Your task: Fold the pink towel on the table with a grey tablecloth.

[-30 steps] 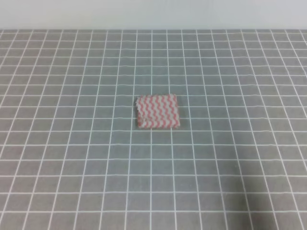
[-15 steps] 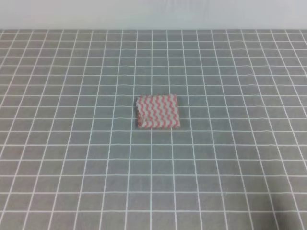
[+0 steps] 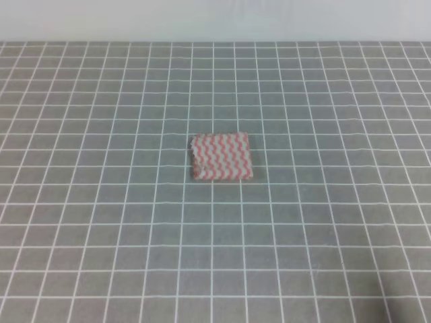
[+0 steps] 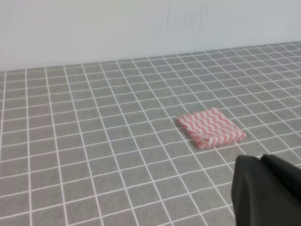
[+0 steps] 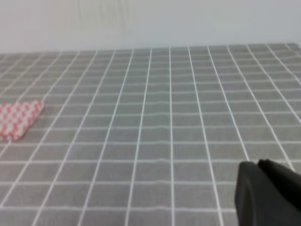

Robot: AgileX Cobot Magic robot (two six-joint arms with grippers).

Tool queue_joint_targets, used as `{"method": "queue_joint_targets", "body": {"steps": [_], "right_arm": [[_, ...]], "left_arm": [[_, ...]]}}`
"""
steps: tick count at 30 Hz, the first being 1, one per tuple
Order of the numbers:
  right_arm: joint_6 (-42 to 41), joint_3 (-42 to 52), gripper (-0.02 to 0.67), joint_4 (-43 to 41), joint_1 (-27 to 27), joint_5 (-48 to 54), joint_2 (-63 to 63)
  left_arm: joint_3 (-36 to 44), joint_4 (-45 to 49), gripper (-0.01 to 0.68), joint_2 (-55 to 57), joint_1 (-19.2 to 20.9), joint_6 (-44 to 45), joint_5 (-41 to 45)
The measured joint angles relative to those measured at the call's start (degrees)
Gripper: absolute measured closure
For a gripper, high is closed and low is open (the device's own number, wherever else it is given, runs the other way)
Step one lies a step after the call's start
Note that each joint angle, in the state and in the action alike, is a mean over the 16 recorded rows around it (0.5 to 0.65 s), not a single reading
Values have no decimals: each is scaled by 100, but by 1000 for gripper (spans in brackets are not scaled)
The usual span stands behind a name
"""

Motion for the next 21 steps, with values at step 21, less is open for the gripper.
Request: {"method": "queue_joint_targets", "body": {"steps": [21], "right_arm": [[-301, 29, 666, -68, 8, 359, 13]], "left_arm": [[4, 6, 673, 33, -2, 5, -31]]}}
